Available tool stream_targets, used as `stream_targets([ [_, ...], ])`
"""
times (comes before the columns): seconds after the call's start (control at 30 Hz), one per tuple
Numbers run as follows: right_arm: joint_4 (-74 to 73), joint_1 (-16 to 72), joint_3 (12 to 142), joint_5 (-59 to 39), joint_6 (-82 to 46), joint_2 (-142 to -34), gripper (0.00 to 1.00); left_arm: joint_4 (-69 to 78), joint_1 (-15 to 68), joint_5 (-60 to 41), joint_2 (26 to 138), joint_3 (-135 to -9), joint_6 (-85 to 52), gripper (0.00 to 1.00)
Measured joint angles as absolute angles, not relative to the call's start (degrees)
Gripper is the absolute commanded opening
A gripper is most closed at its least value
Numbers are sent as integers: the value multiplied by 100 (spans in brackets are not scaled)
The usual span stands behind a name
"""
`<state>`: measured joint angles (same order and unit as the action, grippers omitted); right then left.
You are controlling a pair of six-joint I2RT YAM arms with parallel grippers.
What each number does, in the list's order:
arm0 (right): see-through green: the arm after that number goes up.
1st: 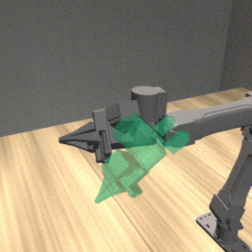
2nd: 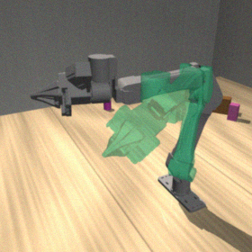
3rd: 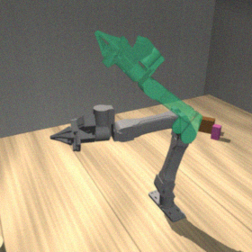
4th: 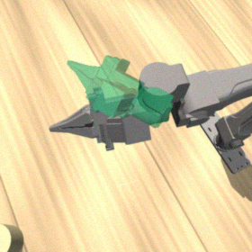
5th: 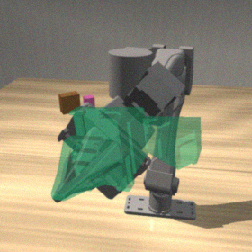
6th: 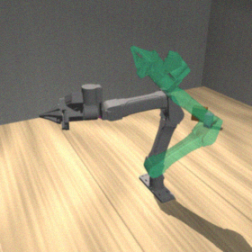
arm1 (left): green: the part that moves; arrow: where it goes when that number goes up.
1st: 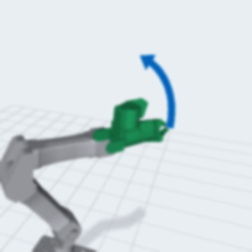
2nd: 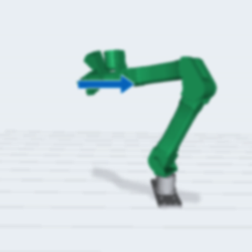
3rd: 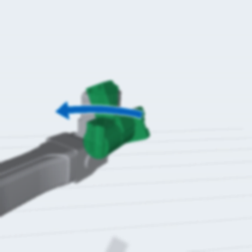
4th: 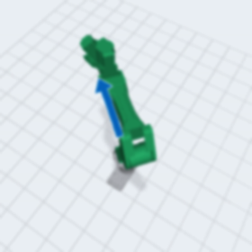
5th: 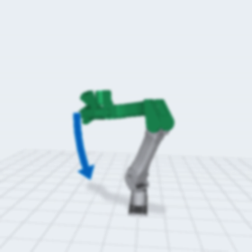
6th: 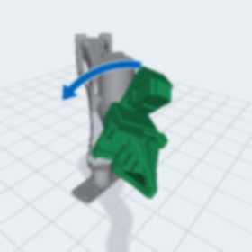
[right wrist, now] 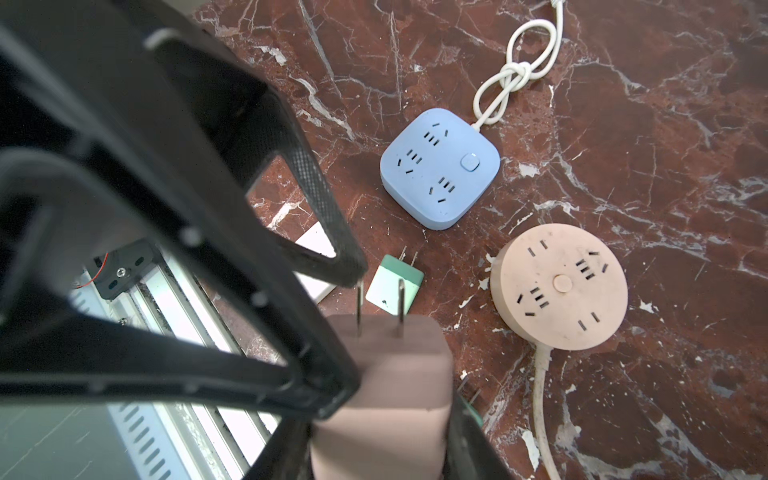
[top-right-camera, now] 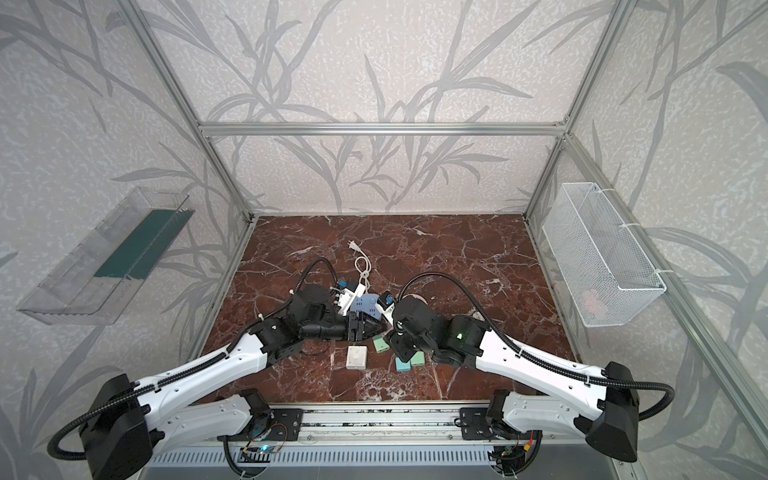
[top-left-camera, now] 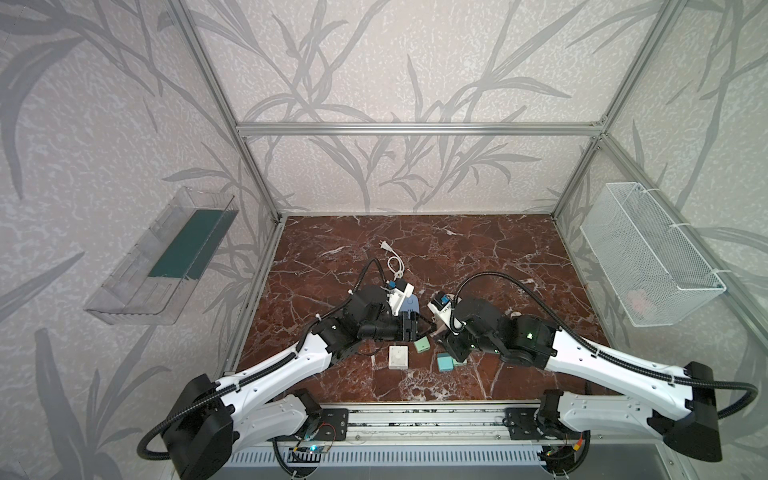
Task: Insert the plug
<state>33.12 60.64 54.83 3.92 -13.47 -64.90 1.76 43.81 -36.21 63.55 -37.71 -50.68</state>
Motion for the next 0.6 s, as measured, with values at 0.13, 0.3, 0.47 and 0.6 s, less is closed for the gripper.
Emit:
stream_targets([
  [0.13, 3284, 6064, 5518, 377, -1345, -6504, 0, 346, 4383, -3682, 6453, -3765, -5133, 52],
  [0.3, 3229, 6064, 5533, 338, -1343, -6573, 0, 532, 4383, -3758, 6582, -3758, -5223, 48],
  [0.47, 3153, 6064, 5533, 342, -1341, -6646, 0, 692, 4397, -3826, 6657, -3734, -5277, 36],
  [0.6, 3085, 6066, 5533, 342, -1337, -6718, 0, 768, 4416, -3852, 6685, -3721, -5315, 29],
])
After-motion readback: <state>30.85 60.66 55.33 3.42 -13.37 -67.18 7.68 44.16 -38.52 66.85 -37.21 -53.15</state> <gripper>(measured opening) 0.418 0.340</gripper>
